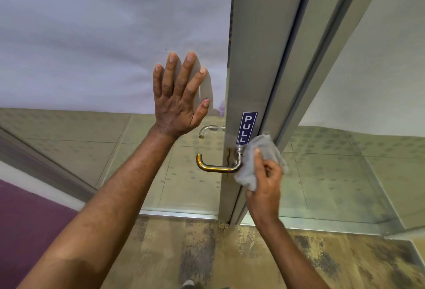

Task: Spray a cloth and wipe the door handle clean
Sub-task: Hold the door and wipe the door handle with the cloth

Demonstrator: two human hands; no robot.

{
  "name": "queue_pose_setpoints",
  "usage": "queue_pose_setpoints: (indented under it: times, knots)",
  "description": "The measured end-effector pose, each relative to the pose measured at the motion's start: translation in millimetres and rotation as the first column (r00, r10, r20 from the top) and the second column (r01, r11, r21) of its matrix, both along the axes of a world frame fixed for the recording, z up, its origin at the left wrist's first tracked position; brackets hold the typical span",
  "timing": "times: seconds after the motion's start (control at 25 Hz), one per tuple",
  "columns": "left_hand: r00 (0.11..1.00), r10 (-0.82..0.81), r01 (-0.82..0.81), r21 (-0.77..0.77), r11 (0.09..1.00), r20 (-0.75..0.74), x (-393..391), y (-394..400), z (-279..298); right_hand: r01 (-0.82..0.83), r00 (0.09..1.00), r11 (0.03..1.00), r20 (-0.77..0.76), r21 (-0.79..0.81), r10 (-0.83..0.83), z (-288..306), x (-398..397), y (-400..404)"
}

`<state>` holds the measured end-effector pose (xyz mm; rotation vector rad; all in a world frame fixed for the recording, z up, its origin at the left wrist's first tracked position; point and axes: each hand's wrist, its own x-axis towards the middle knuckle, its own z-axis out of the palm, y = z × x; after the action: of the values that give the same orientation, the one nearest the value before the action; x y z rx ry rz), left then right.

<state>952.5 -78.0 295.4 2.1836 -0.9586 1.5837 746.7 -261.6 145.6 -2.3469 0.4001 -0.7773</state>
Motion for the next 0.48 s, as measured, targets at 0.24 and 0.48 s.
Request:
queue_pose_setpoints:
  times: [0.24,0.48]
  knots:
    - [1.0,0.019,-0.019,0.014,1.0,0.02,1.1,1.2,-1.3,-0.042,0.992,0.995,-0.12,-0.093,0.03,-50.2,23.1,-3.6]
    - [0.999,0.016,-0.016,0.006,1.0,0.029,2.2,0.0,-2.6,-0.092,0.992,0.961,-0.057,0.261,0.111,-51.5,21.5,-4.3]
